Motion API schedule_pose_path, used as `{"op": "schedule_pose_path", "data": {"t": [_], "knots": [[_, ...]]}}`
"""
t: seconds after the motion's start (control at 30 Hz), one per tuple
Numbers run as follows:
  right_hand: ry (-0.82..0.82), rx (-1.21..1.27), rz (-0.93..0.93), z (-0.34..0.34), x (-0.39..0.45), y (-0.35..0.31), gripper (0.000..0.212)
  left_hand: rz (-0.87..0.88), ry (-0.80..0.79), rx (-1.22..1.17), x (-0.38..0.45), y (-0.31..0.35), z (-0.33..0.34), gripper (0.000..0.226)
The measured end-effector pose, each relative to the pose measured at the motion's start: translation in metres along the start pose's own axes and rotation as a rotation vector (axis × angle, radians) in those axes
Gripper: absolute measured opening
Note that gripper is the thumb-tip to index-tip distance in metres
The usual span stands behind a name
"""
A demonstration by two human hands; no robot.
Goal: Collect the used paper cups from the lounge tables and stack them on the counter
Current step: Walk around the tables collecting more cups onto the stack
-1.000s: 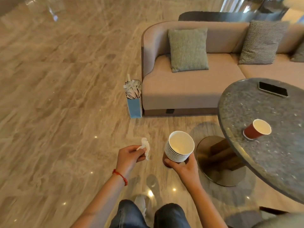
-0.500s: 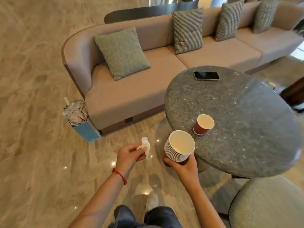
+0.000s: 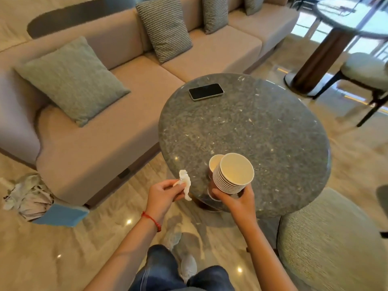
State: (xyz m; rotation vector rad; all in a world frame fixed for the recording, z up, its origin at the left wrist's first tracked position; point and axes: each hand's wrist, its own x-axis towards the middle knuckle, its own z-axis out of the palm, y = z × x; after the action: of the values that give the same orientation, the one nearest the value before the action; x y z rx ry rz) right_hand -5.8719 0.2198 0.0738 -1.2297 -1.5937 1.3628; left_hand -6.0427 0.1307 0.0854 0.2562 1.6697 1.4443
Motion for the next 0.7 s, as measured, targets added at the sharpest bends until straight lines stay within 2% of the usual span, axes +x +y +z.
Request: {"op": "schedule_pose_path", "data": {"t": [0.23, 0.37, 0.63, 0.7], "knots": [[0.172, -0.001, 0.028, 0.017, 0.039, -0.01, 0.077, -0.057, -0.173, 0.072, 0.066, 0.029, 0.008, 0.007], [0.239, 0.011, 0.053, 0.027, 0.059, -0.011, 0.075, -0.07, -0.255, 0.134, 0.096, 0.04, 0.011, 0.006], [0.253, -0.016, 0.167, 0.036, 0.072, 0.016, 0.076, -0.129, -0.288, 0.173, 0.118, 0.036, 0.015, 0.01], [0.245, -0.027, 0.183, 0.037, 0.071, 0.024, 0.07, -0.135, -0.287, 0.172, 0.118, 0.033, 0.016, 0.01]]}}
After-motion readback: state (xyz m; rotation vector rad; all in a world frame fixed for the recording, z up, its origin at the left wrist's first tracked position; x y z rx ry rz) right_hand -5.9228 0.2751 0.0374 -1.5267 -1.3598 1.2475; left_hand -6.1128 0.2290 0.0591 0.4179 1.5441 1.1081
